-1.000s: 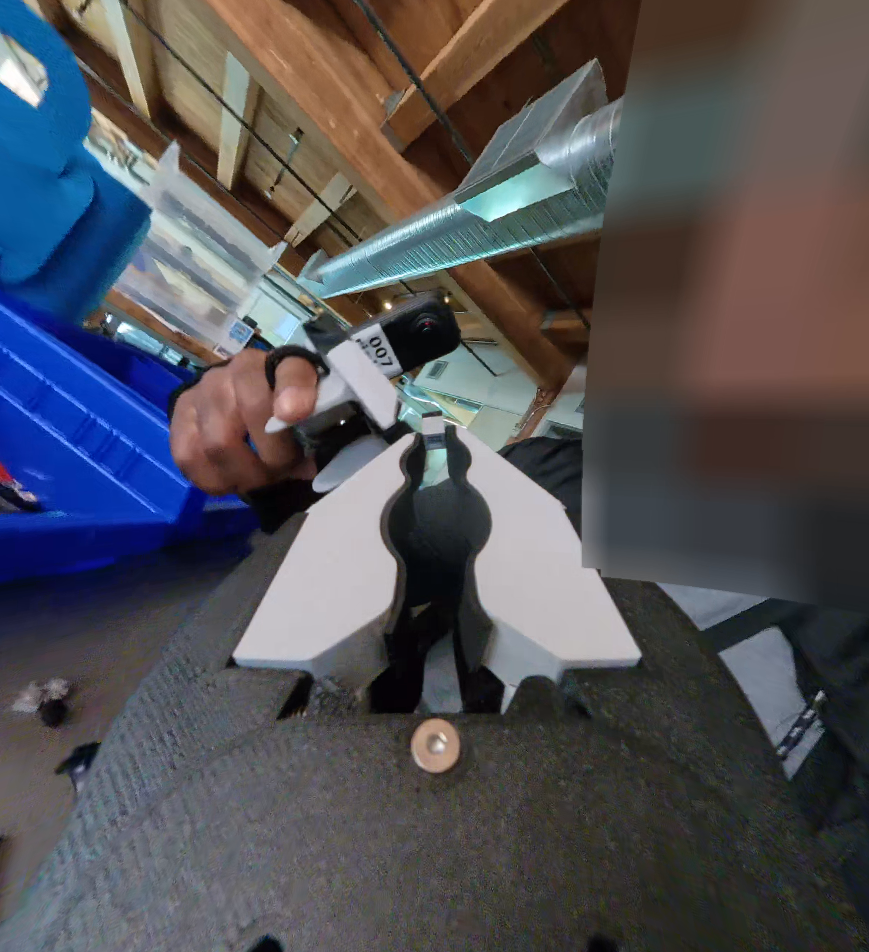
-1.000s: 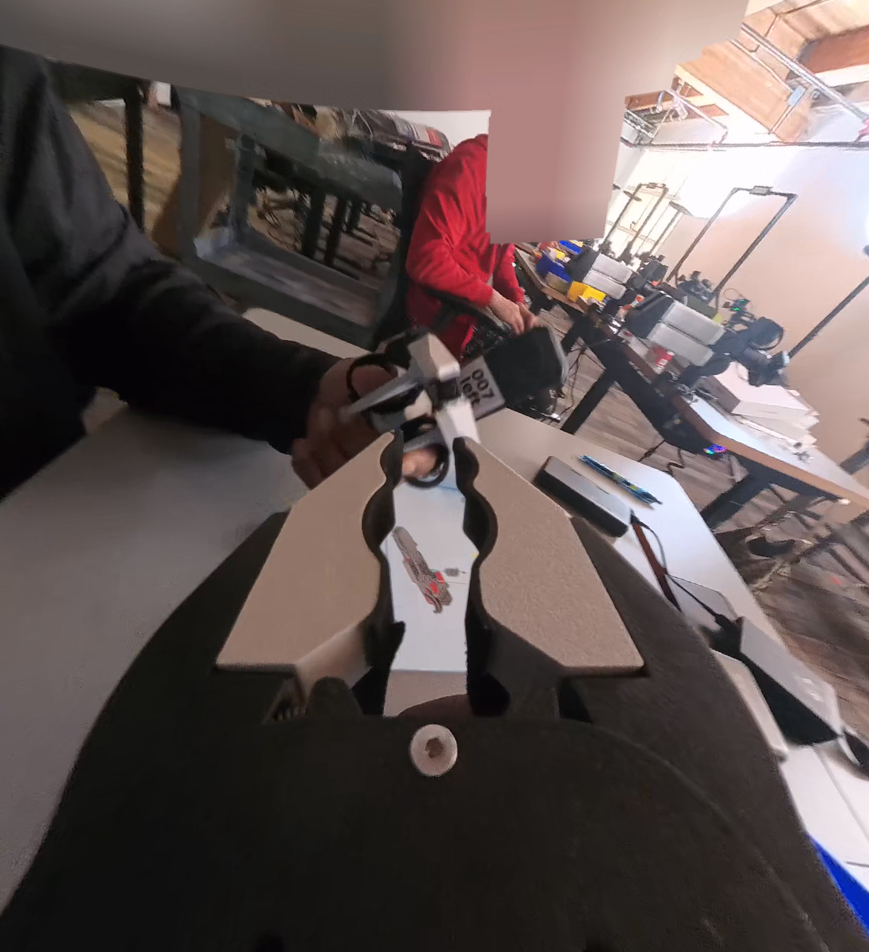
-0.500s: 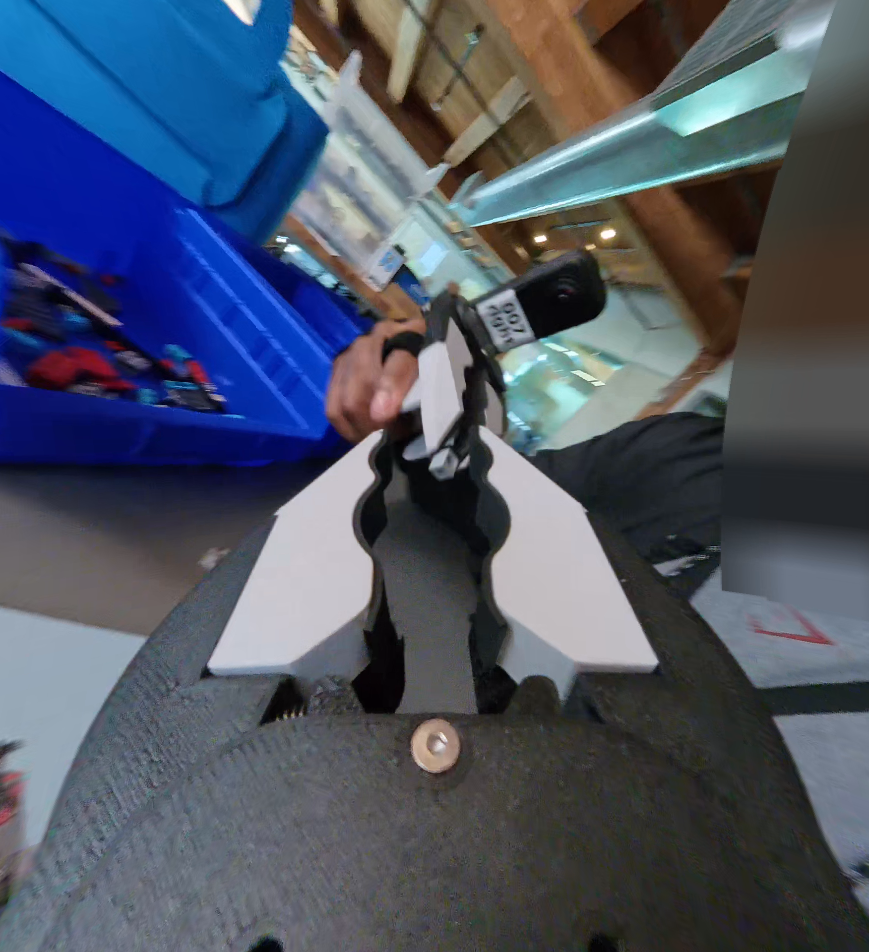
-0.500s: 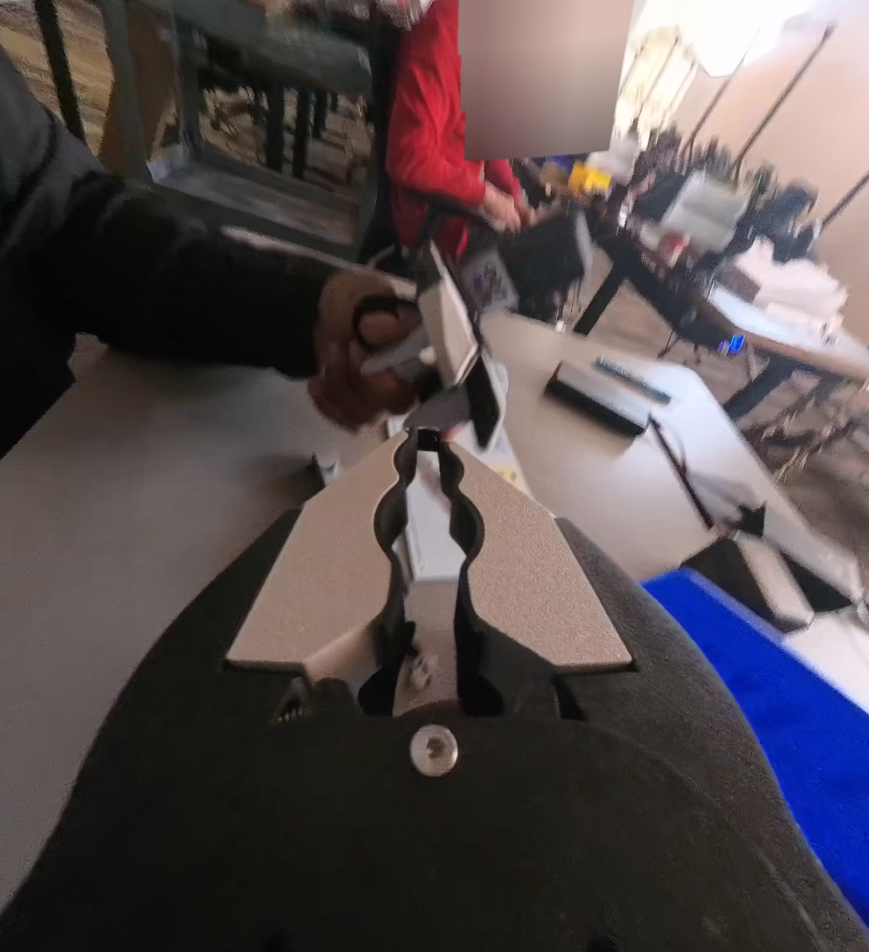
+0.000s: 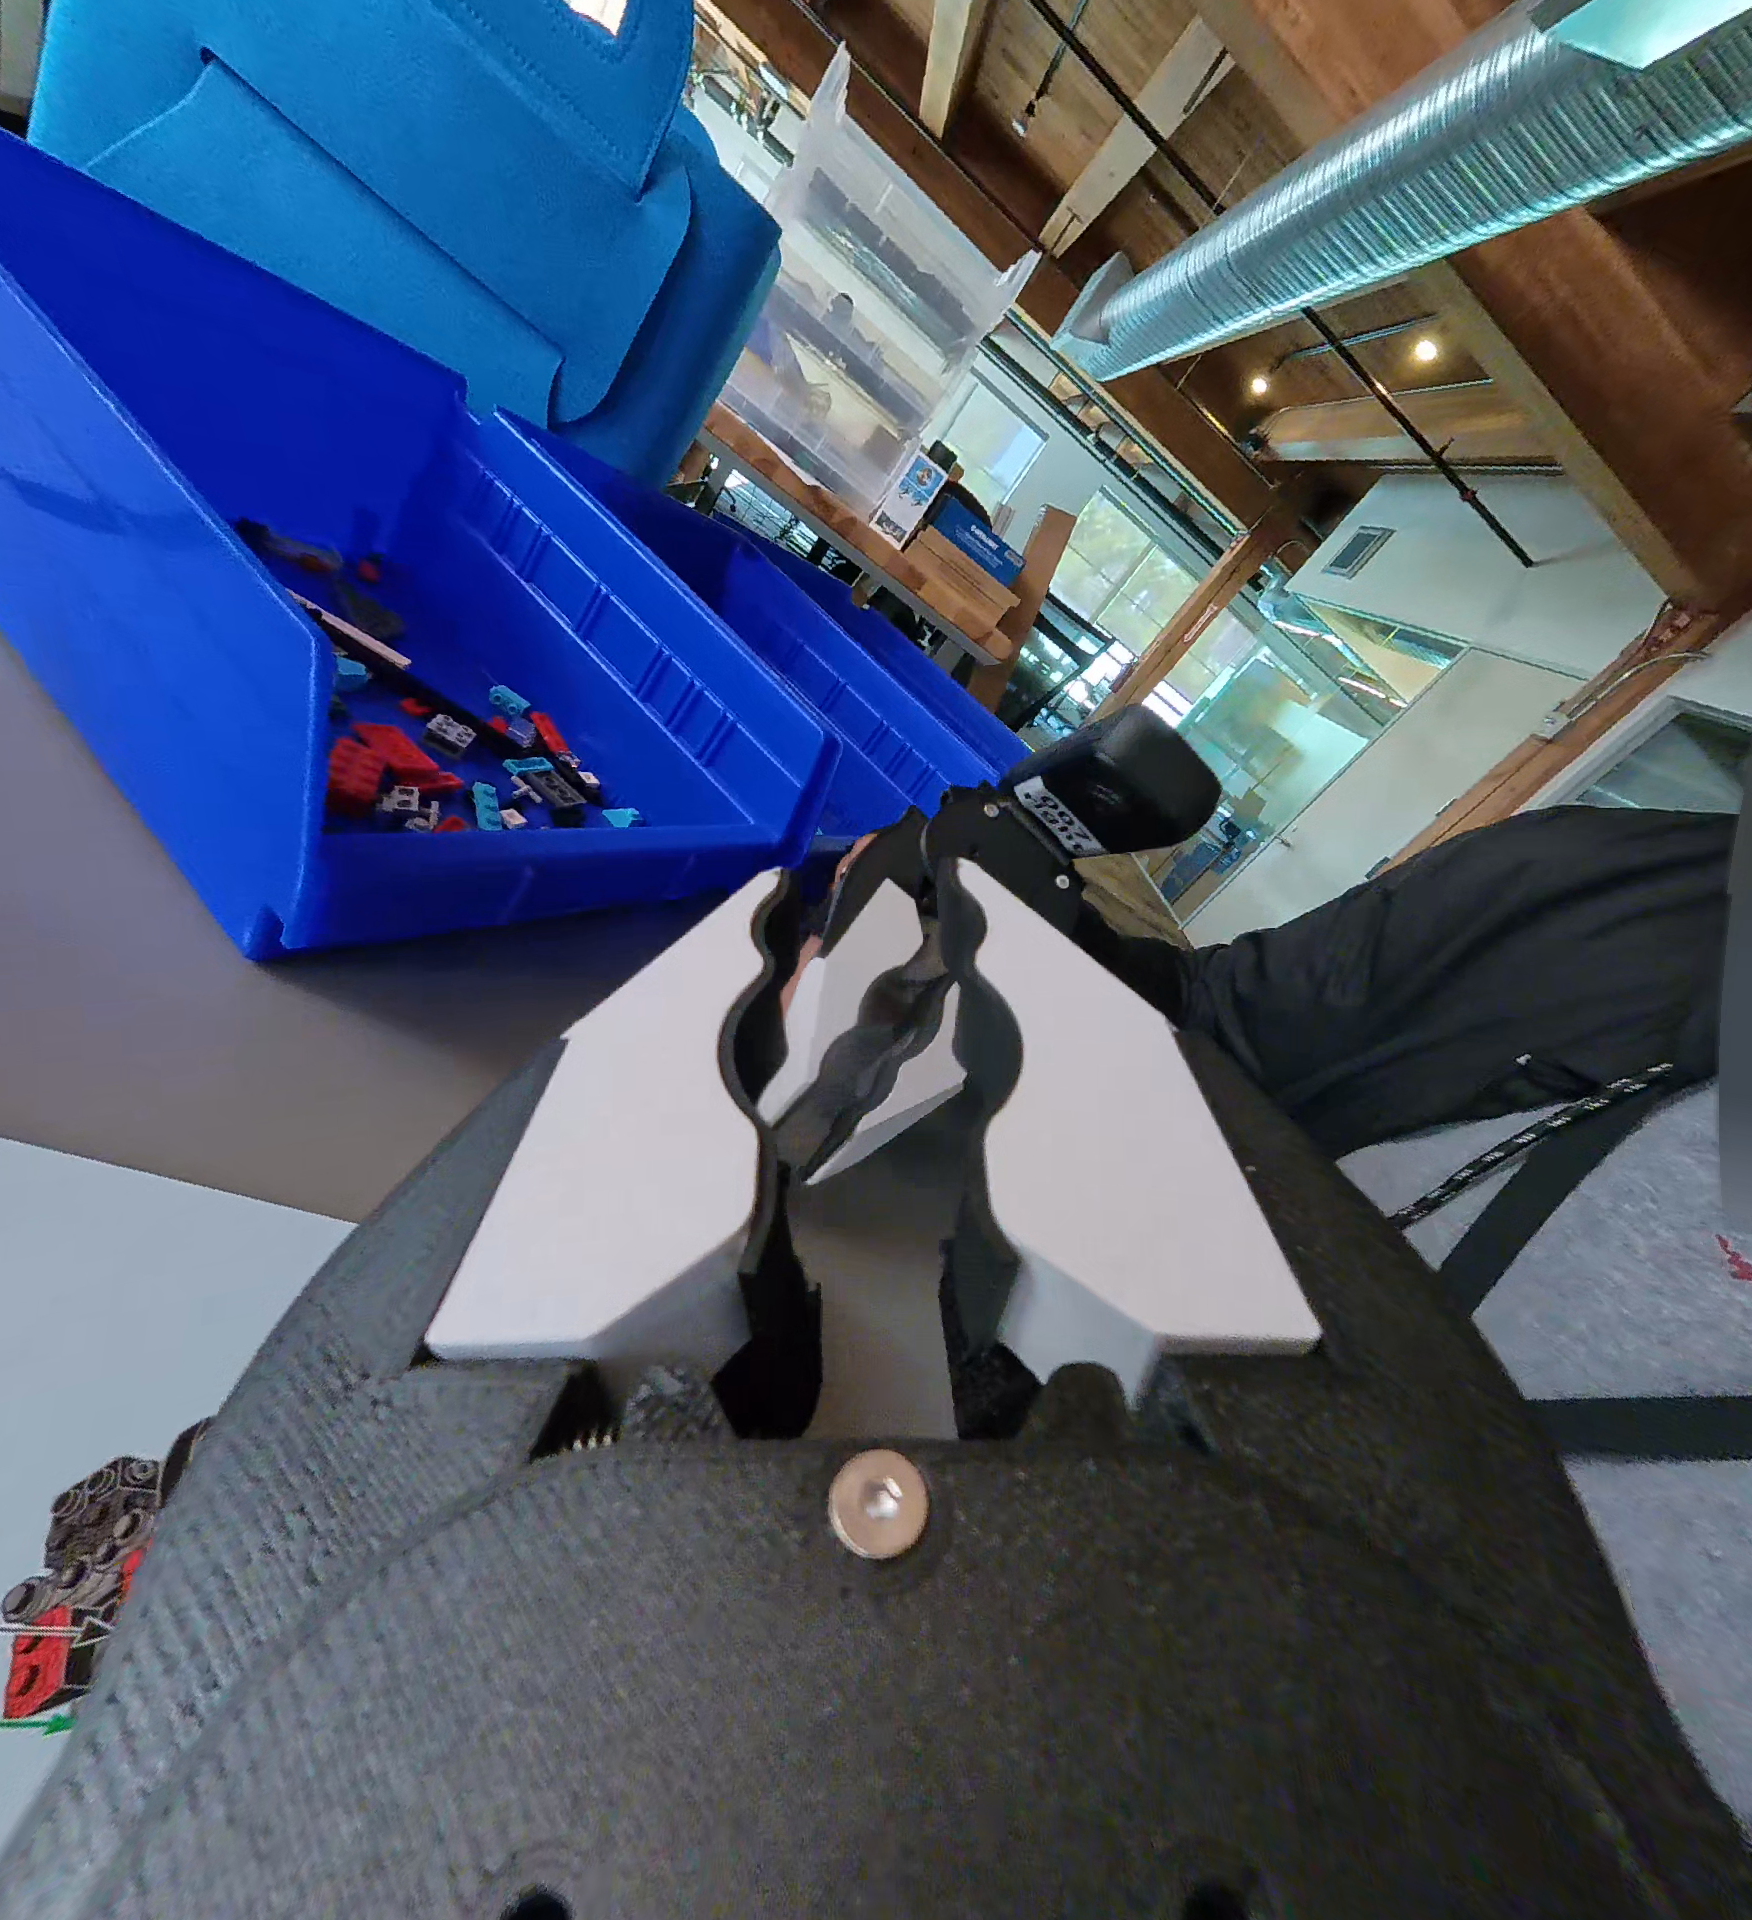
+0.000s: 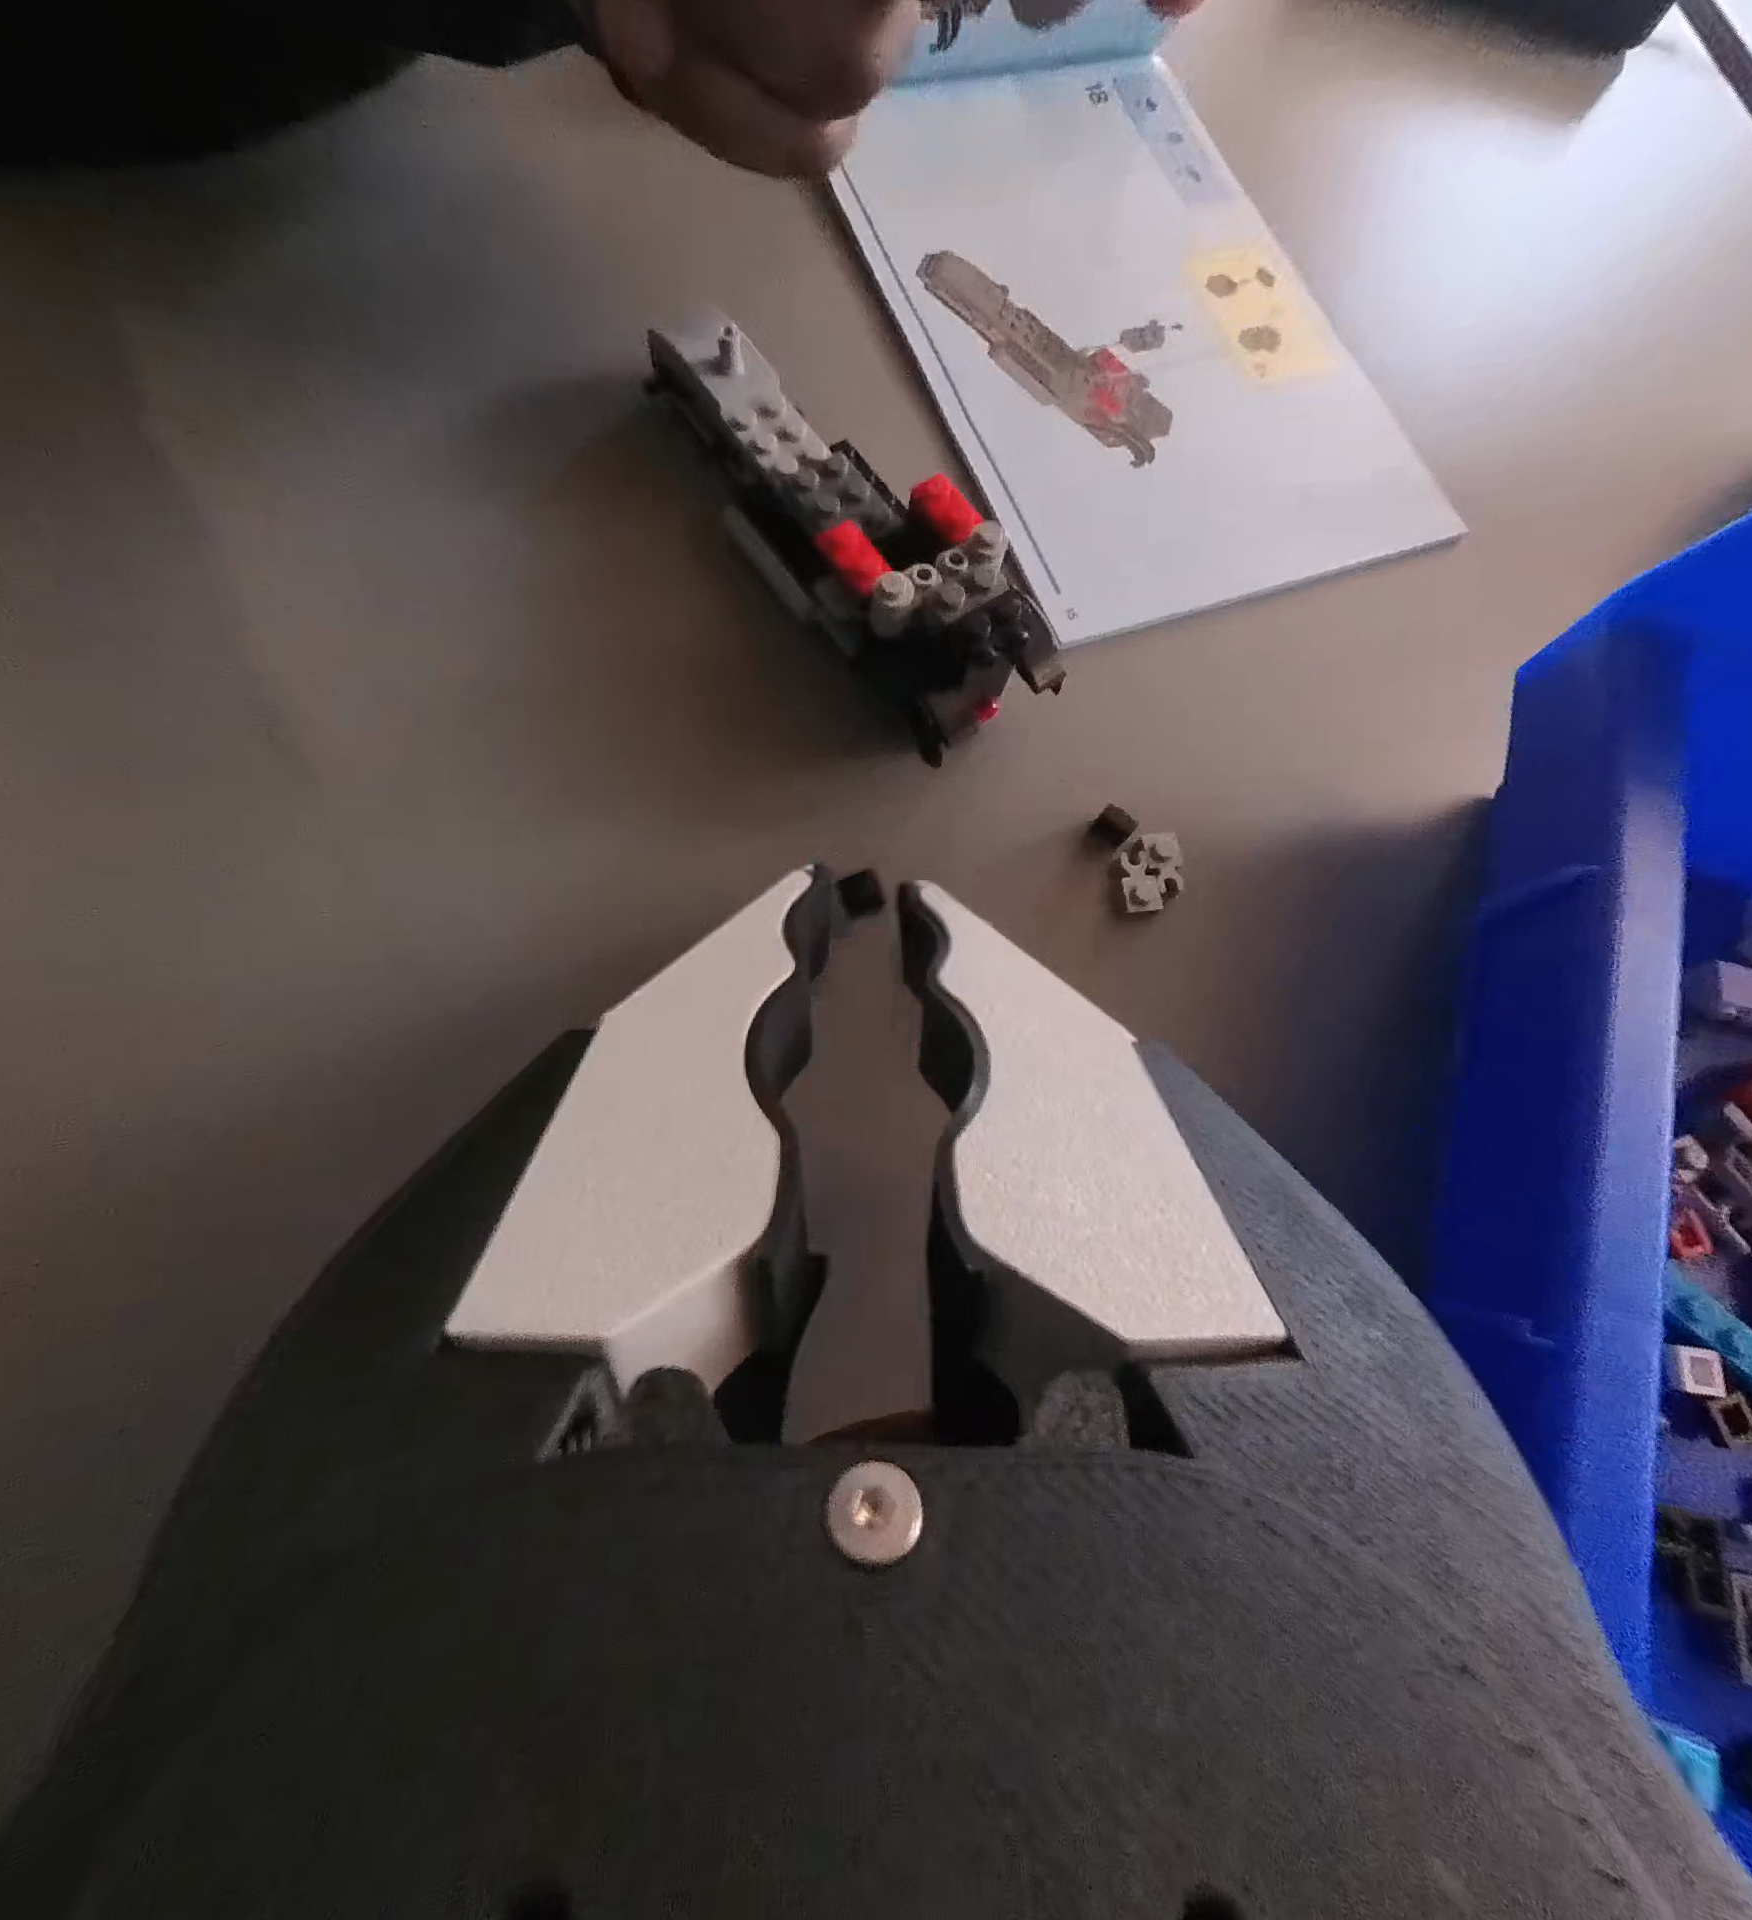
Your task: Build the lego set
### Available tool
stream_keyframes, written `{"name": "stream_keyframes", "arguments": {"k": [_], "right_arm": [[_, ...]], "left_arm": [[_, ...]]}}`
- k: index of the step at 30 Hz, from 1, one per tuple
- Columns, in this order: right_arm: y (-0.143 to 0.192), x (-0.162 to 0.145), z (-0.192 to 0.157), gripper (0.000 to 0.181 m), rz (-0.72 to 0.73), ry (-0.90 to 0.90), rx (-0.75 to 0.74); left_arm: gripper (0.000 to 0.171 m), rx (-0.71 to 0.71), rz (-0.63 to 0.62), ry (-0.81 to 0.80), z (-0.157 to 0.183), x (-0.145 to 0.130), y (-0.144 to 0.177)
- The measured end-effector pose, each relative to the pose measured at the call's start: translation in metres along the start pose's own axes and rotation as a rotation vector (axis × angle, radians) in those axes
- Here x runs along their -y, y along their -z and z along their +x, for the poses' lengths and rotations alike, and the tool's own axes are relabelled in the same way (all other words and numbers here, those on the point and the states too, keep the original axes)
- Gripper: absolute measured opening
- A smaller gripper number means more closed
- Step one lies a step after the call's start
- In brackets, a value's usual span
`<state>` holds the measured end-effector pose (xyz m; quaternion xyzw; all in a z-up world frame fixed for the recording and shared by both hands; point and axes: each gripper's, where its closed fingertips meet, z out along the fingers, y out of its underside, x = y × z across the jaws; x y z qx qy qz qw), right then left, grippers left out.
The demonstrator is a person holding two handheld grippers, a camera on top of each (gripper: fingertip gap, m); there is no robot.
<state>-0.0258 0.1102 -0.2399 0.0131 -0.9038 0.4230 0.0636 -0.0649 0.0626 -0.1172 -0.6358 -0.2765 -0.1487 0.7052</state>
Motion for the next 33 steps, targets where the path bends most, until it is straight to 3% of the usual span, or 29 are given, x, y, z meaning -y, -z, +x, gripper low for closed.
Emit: {"name": "stream_keyframes", "arguments": {"k": [4, 10, 15, 33], "right_arm": [[0.007, 0.005, 0.011, 0.032, 0.04, -0.072, -0.015], [0.001, -0.007, 0.02, 0.028, -0.031, -0.098, -0.058], [-0.006, -0.014, 0.022, 0.014, -0.073, -0.107, -0.069], [-0.004, -0.01, 0.026, 0.013, -0.062, -0.109, -0.089]], "left_arm": [[0.027, 0.016, -0.003, -0.009, -0.004, -0.001, 0.001], [0.026, 0.022, -0.009, -0.022, -0.004, -0.001, 0.001], [0.026, 0.021, -0.026, -0.032, -0.004, -0.005, -0.001], [0.022, 0.046, -0.014, -0.093, -0.005, -0.002, -0.001]]}}
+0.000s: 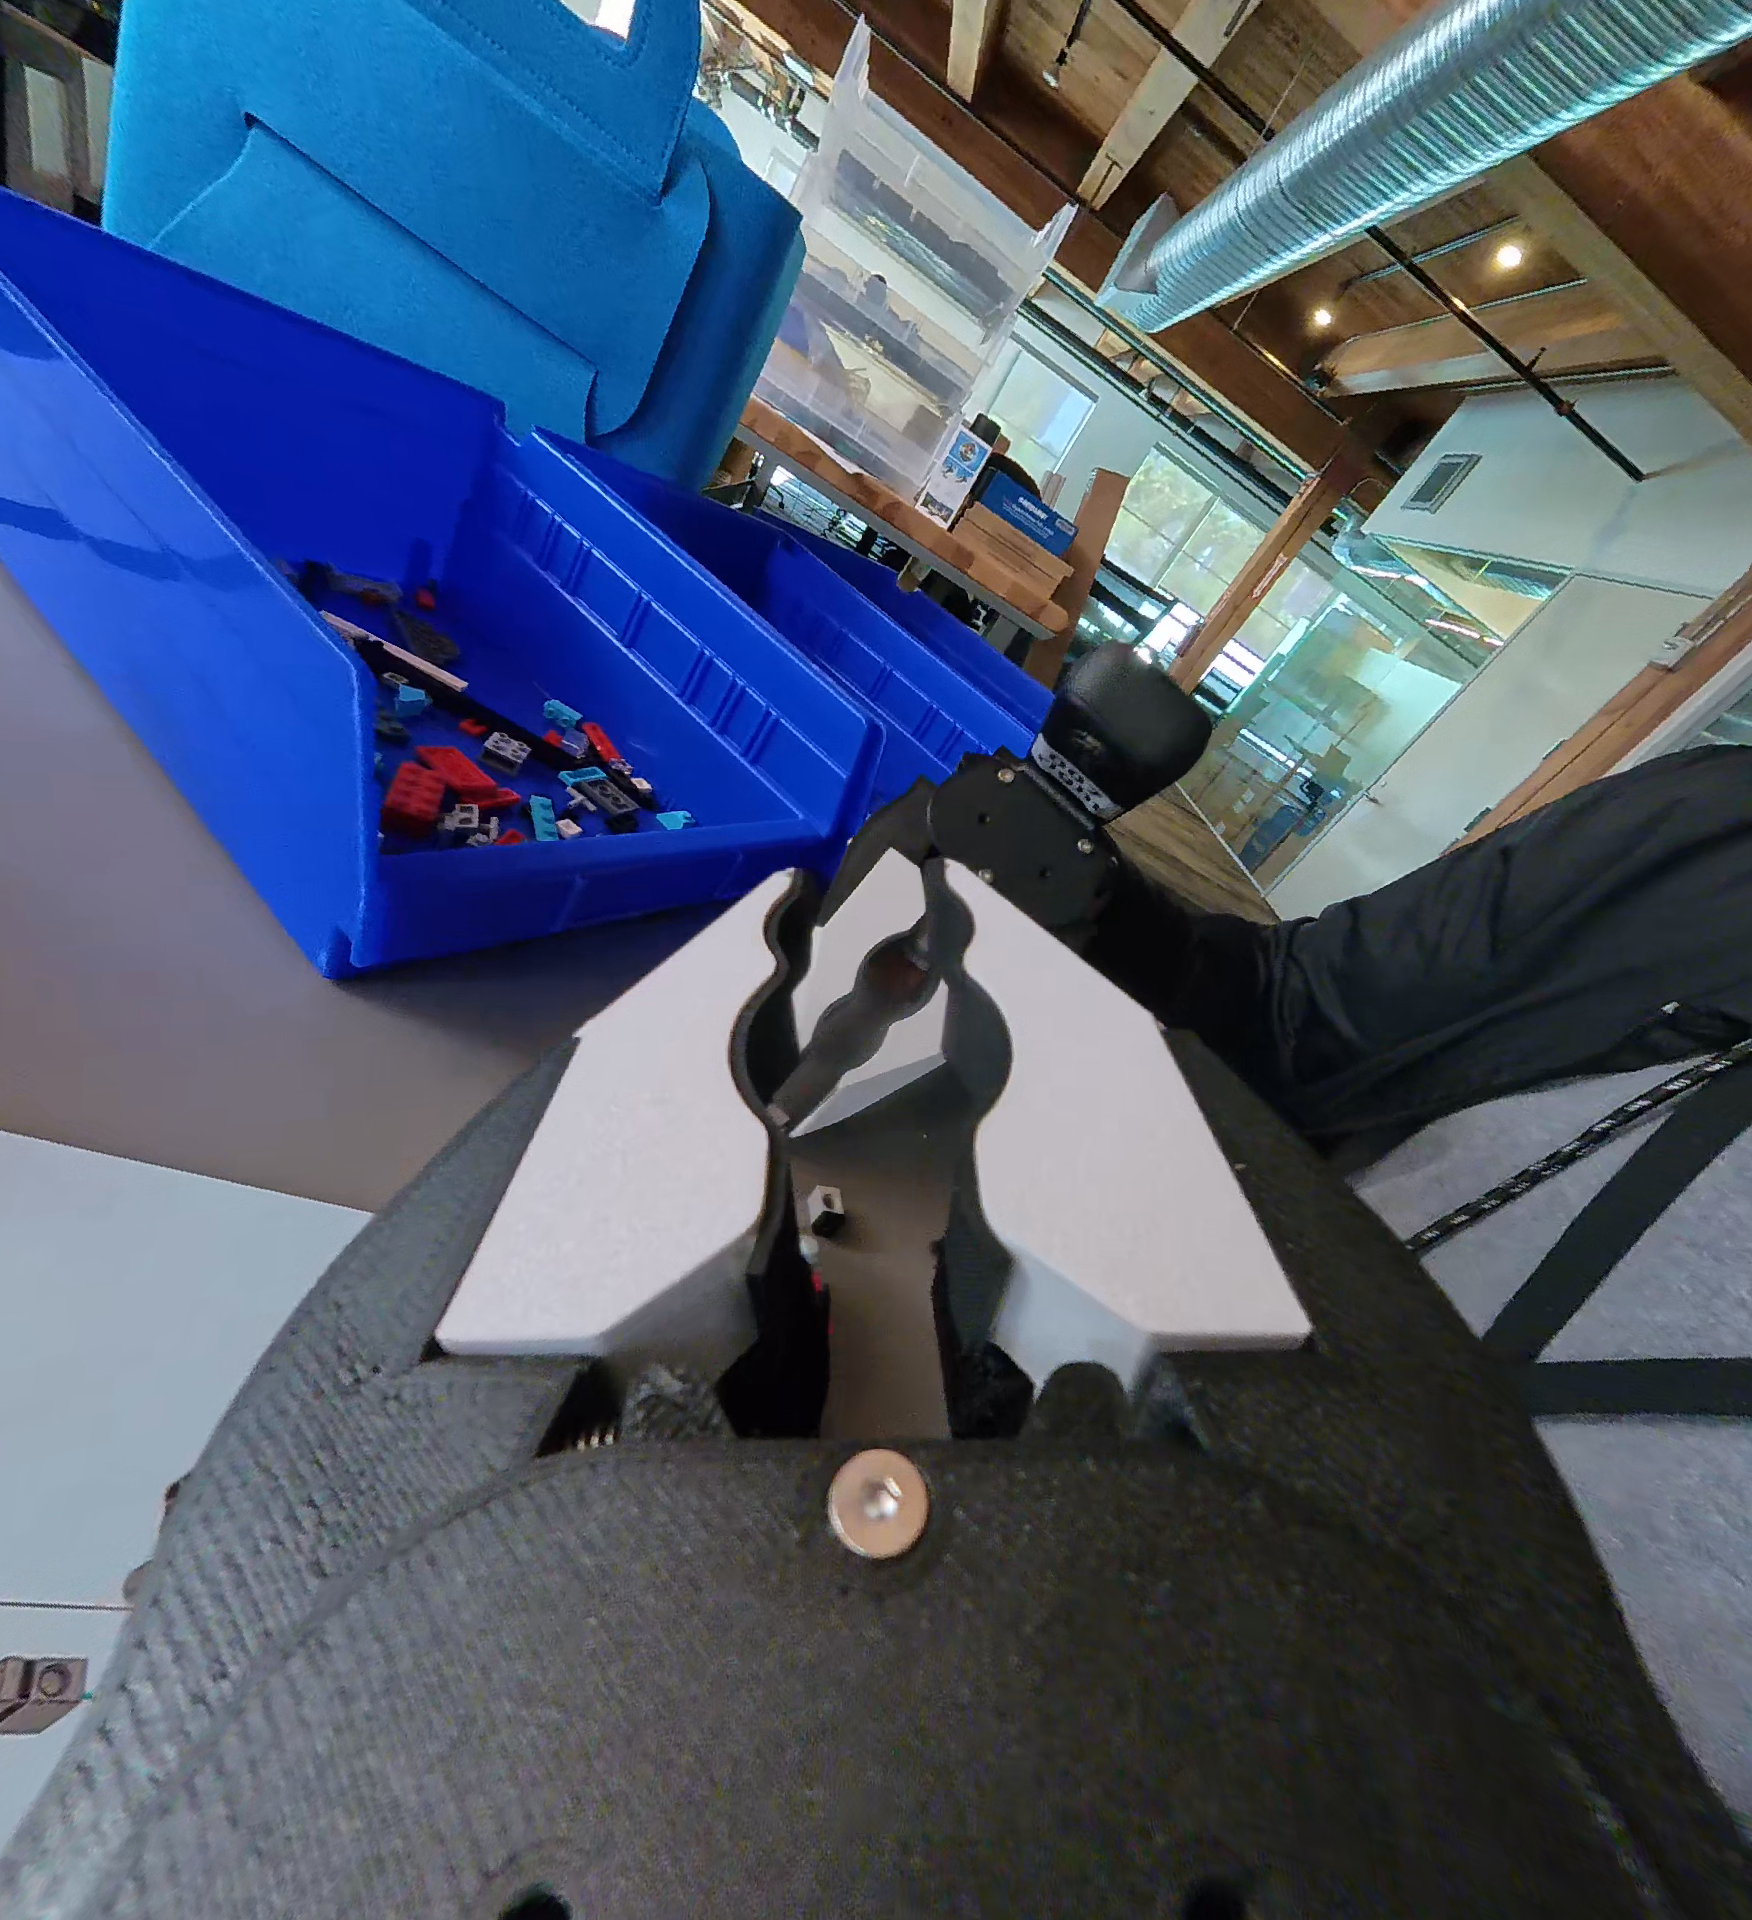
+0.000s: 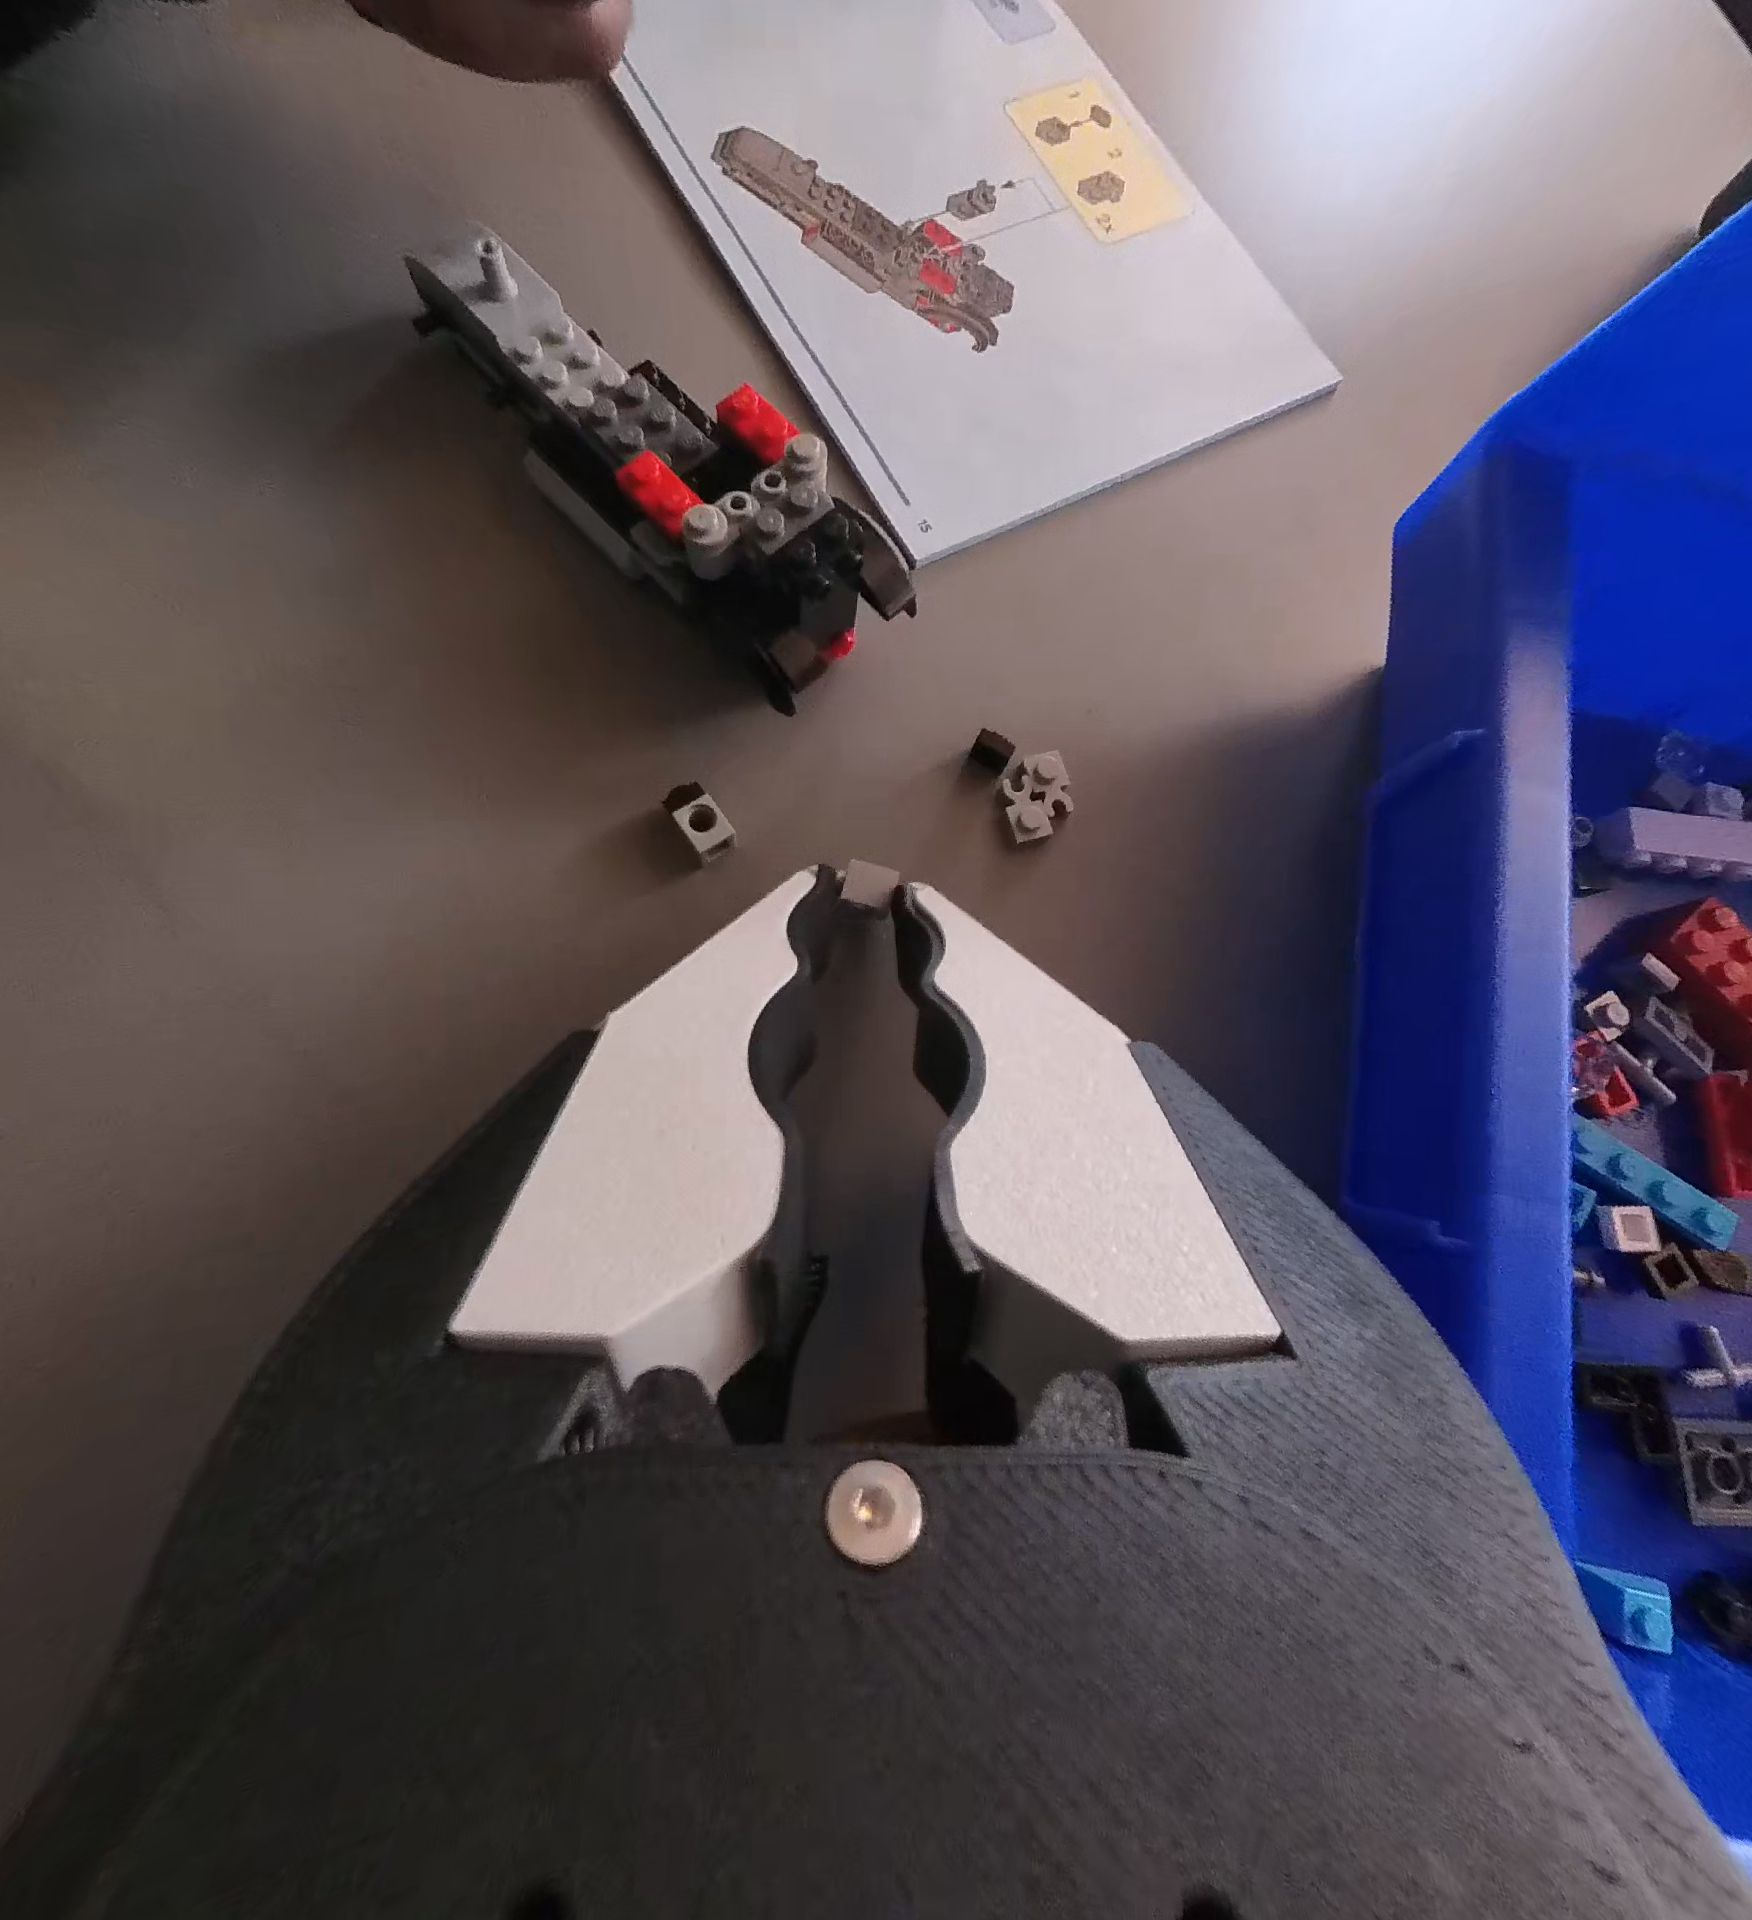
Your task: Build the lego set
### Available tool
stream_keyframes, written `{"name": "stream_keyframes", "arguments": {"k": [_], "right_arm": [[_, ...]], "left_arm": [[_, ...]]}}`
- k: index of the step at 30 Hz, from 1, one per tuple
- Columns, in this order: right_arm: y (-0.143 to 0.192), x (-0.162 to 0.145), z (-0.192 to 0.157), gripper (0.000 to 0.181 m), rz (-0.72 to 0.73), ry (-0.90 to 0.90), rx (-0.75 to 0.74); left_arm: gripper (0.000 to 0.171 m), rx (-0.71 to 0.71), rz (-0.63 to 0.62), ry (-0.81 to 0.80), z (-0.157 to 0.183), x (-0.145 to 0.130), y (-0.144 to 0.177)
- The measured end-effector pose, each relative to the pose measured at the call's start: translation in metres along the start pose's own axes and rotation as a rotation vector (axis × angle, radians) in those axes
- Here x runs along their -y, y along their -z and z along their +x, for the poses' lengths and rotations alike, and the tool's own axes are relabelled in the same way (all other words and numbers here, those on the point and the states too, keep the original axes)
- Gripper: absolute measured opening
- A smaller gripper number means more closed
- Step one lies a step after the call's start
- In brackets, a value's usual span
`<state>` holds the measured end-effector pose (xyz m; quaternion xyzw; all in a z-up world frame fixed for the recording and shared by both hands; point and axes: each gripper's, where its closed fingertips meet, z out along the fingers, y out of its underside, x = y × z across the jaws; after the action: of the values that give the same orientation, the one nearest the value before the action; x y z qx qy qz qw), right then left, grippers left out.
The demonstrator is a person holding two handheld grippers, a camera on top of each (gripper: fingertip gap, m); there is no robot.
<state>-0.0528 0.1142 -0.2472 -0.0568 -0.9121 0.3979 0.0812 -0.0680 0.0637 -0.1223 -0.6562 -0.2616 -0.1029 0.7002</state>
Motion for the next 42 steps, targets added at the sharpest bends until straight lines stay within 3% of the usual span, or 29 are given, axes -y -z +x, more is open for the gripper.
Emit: {"name": "stream_keyframes", "arguments": {"k": [3, 7, 11, 15, 18, 24, 31, 42], "right_arm": [[0.007, 0.017, 0.002, 0.013, 0.089, -0.068, 0.018], [0.032, 0.073, 0.012, 0.012, 0.392, -0.305, 0.105], [0.063, 0.136, 0.024, 0.012, 0.73, -0.598, 0.325], [0.075, 0.176, 0.029, 0.011, 0.926, -0.801, 0.539], [0.071, 0.19, 0.028, 0.011, 0.975, -0.855, 0.605], [0.059, 0.185, 0.028, 0.011, 0.981, -0.964, 0.646], [0.056, 0.182, 0.03, 0.011, 0.975, -1.012, 0.601], [0.053, 0.176, 0.032, 0.011, 0.965, -1.054, 0.567]], "left_arm": [[0.021, 0.016, 0.007, -0.042, -0.001, 0.002, 0.0], [0.023, 0.033, 0.05, -0.174, 0.007, 0.01, 0.0], [0.027, 0.041, 0.179, -0.35, 0.023, 0.03, 0.006], [0.028, 0.079, 0.283, -0.475, 0.032, 0.045, 0.018], [0.027, 0.108, 0.324, -0.511, 0.031, 0.051, 0.024], [0.022, 0.12, 0.354, -0.538, 0.031, 0.054, 0.025], [0.018, 0.223, 0.304, -0.564, 0.014, 0.046, 0.016], [0.011, 0.237, 0.271, -0.529, 0.006, 0.04, 0.011]]}}
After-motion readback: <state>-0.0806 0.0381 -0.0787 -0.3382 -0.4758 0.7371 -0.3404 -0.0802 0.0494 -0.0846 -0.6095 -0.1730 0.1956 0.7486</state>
